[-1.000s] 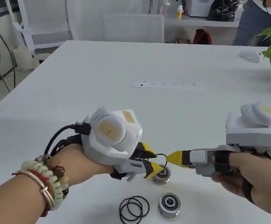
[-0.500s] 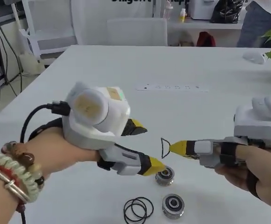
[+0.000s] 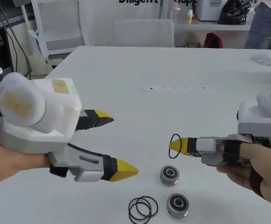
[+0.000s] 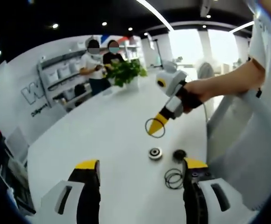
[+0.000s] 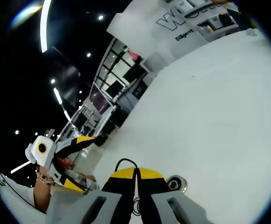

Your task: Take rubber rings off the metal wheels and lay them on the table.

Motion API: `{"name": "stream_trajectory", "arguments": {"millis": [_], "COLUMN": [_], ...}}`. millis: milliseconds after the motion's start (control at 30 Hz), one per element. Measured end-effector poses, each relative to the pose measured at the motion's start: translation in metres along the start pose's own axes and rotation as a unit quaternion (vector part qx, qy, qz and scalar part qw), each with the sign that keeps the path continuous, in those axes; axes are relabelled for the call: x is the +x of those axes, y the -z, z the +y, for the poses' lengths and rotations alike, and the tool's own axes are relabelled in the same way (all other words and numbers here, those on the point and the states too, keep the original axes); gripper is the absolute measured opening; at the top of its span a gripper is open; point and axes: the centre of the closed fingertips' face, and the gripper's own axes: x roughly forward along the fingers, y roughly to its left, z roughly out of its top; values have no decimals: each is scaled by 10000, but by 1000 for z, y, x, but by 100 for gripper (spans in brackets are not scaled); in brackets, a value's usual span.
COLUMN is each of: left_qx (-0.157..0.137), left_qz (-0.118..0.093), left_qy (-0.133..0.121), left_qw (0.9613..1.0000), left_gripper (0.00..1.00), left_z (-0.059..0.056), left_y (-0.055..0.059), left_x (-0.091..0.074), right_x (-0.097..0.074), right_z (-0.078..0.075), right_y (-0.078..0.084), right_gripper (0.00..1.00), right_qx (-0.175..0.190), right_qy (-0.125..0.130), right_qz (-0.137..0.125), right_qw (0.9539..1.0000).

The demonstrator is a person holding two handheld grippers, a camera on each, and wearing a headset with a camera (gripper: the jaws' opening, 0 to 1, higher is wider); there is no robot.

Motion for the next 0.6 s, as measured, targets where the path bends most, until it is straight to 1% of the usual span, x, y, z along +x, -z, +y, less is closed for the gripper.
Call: {"name": "stream_trajectory", "arguments": {"millis": [100,200,300,433,600], "left_qx": [-122,-262,-462,-636,-867], "left_qz": [10,30,130,186,244], "left_qy": [-143,-217,-400,-539,-647], "left_qw": [9998,9994,9980,9963,9938], "left_gripper": [75,77,79,79,79], "left_z": [1,0,2,2,-2], "left_y": [9,19,34,47,63], "left_x": [-13,-22,-33,-43,-51], "right_x": [1,3,6,10,17], "right_z": [3,6,9,12,14], "right_y": [1,4,7,17,32], "right_gripper": [0,0,0,0,0], "right_qx": [-33,-56,-81,-187,-353], "right_qy": [-42,-87,-131,-140,-115], "right_qz": [36,95,167,373,684], "right_qw": [10000,9999,9997,9990,9970]}}
